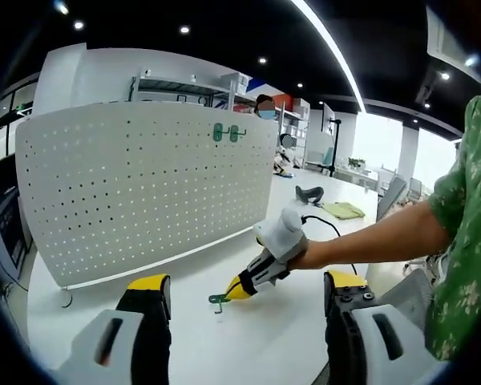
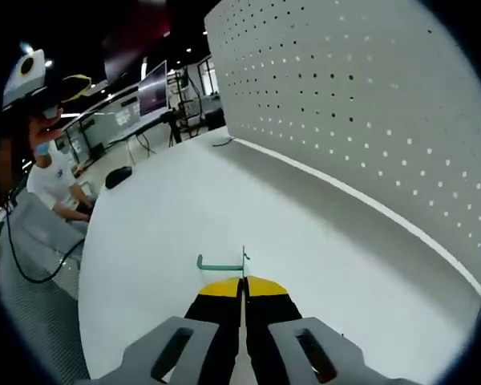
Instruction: Insert the hook assembly into the mounting plate slot until the hook locks in place.
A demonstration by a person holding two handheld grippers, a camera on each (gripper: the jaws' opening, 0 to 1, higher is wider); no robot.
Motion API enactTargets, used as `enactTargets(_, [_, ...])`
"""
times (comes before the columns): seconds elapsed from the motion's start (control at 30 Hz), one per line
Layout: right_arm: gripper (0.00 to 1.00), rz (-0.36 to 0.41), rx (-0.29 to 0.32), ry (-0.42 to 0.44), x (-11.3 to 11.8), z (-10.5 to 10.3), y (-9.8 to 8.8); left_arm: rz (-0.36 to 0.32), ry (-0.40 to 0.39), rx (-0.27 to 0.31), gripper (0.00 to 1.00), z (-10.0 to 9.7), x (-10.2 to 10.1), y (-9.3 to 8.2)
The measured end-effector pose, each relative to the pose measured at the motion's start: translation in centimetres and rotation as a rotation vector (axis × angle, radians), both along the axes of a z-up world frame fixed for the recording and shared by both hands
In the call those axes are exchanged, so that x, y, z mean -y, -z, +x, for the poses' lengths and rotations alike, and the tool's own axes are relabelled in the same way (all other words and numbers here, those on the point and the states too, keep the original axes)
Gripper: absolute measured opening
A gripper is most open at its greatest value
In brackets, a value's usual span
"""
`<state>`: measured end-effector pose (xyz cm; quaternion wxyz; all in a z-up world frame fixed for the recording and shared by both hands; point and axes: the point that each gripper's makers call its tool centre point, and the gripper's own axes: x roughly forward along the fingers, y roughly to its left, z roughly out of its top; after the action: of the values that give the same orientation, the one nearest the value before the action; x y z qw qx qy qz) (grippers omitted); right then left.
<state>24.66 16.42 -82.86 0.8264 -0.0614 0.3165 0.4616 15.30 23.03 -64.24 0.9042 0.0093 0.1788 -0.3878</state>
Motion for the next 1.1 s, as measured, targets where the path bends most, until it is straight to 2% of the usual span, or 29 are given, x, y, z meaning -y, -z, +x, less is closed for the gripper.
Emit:
enactTargets(0.1, [0.00,0.072,-0.033,0.054,0.0,0.1,-0.6,-0.007,-0.006,0.003,0.80,0.2,-0.1,-0.2])
enactTargets(0.23, [0.00,0.141,-0.045,0.099,0.0,0.3,-1.8,-0.025,-0.013,0.003,0.79,0.3,-0.2,-0.5])
enactTargets(0.33, [0.00,0.248,-0.057,0.147,-0.3,0.5,-3.6,-0.040,-0.017,0.003,0.79,0.4,-0.3,-0.8])
enactTargets(0.37, [0.00,0.257,-0.057,0.152,-0.3,0.6,-3.8,-0.042,-0.018,0.005,0.79,0.5,-0.3,-0.9])
enactTargets(0.4, [0.00,0.307,-0.058,0.171,-0.5,0.7,-5.0,-0.044,-0.020,0.008,0.79,0.5,-0.3,-1.0])
enactTargets(0.47, [0.00,0.354,-0.058,0.184,-0.7,0.8,-6.1,-0.049,-0.023,0.012,0.78,0.6,-0.3,-1.3])
enactTargets(0.5, [0.00,0.391,-0.052,0.190,-0.9,0.8,-7.2,-0.054,-0.023,0.014,0.78,0.7,-0.3,-1.5])
enactTargets(0.73, [0.00,0.520,0.023,0.202,-1.8,0.7,-12.5,-0.092,-0.027,0.035,0.77,1.1,-0.1,-3.2])
enactTargets(0.9, [0.00,0.646,0.103,0.219,-1.9,0.6,-16.9,-0.120,-0.036,0.061,0.76,1.7,-0.1,-4.8])
enactTargets(1.0, [0.00,0.677,0.172,0.203,-2.1,0.1,-18.9,-0.180,-0.060,0.072,0.74,2.3,-0.2,-6.3])
enactTargets(1.03, [0.00,0.679,0.179,0.203,-2.2,0.0,-19.2,-0.187,-0.064,0.074,0.73,2.4,-0.3,-6.5])
enactTargets(1.07, [0.00,0.678,0.226,0.204,-2.1,0.0,-19.8,-0.195,-0.071,0.079,0.72,2.6,-0.3,-6.9])
enactTargets(1.1, [0.00,0.679,0.230,0.204,-2.2,-0.2,-20.0,-0.195,-0.072,0.083,0.72,2.7,-0.3,-7.1])
